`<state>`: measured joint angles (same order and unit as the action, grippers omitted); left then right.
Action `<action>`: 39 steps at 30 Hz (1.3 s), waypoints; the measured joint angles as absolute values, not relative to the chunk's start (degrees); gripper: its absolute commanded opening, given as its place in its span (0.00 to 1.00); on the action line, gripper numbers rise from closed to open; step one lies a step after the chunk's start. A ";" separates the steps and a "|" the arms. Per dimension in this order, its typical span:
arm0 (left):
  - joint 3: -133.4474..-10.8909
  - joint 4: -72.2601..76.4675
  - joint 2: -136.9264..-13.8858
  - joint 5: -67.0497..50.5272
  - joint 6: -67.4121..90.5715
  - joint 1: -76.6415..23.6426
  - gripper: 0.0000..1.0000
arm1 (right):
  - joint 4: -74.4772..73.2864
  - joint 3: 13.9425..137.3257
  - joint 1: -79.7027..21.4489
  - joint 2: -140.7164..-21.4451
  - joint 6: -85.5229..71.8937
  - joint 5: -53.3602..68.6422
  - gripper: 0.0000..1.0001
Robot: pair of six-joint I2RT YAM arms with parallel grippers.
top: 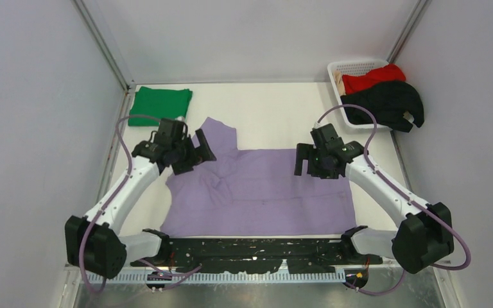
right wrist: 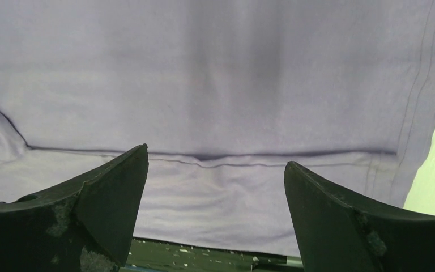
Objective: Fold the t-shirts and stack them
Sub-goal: Grab the side of the flattened tshirt furthest away from the robot with both arms
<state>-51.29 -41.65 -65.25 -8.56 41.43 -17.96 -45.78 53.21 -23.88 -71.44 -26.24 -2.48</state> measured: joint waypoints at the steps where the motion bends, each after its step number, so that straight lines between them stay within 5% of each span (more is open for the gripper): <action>1: -55.13 -41.43 -67.85 -7.86 40.99 -17.69 1.00 | -44.82 53.43 -23.59 -71.09 -25.98 -2.42 0.95; 19: -134.04 -42.50 -141.36 -7.35 34.09 -9.87 1.00 | -33.06 53.45 -9.91 -78.11 -25.17 10.09 0.95; 39: -130.15 -46.02 -143.81 -12.40 34.81 -9.02 0.93 | -30.72 51.46 -7.75 -78.87 -24.12 11.92 0.96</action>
<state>-130.15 -46.02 -143.81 -12.40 34.81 -9.02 -30.72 51.46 -7.75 -78.87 -24.12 11.92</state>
